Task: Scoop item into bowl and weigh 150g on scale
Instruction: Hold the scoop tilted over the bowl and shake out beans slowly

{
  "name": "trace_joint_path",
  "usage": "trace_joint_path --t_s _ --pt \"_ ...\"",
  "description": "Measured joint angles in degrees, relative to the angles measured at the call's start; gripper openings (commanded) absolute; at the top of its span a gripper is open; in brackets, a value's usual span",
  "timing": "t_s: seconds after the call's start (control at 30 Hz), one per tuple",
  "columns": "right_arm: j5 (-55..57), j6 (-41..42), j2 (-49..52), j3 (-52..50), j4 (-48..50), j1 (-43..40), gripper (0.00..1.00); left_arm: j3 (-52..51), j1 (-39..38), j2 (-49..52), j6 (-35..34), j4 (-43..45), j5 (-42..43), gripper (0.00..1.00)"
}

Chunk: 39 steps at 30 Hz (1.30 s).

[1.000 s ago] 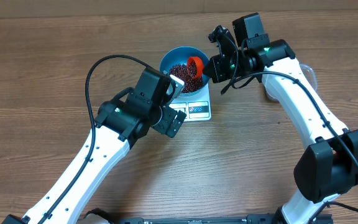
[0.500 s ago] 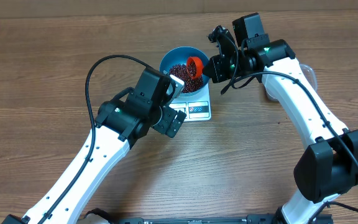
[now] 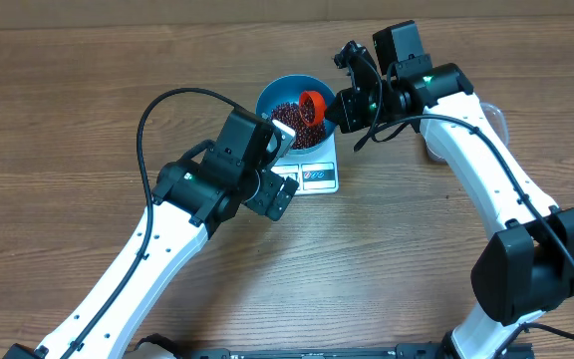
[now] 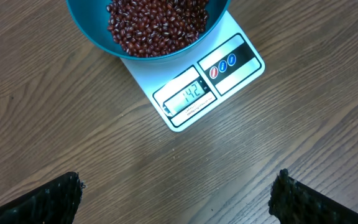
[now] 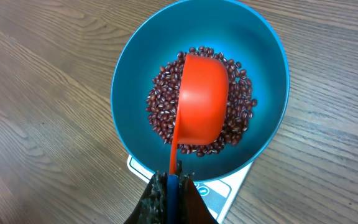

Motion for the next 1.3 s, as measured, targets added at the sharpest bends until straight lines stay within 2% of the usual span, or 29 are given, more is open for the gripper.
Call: trace_joint_path --t_s 0.23,0.4,0.87,1.03,1.3 --pt "-0.1 -0.2 0.0 0.0 -0.5 0.0 0.04 0.0 0.0 0.0 0.0 0.0 0.0 1.0" --pt "-0.9 -4.0 0.0 0.0 -1.7 0.0 0.04 0.0 0.0 0.0 0.0 0.0 0.0 1.0" --pt "-0.5 -2.8 0.0 0.0 -1.6 -0.1 0.04 0.0 0.0 0.0 0.0 0.0 0.0 1.0" --pt "-3.0 -7.1 0.0 0.1 -2.7 0.0 0.04 0.0 0.0 0.0 0.0 0.0 0.0 1.0" --pt "-2.4 -6.1 0.0 0.1 -2.1 -0.1 0.03 0.0 0.0 0.0 0.0 0.0 0.0 1.0"
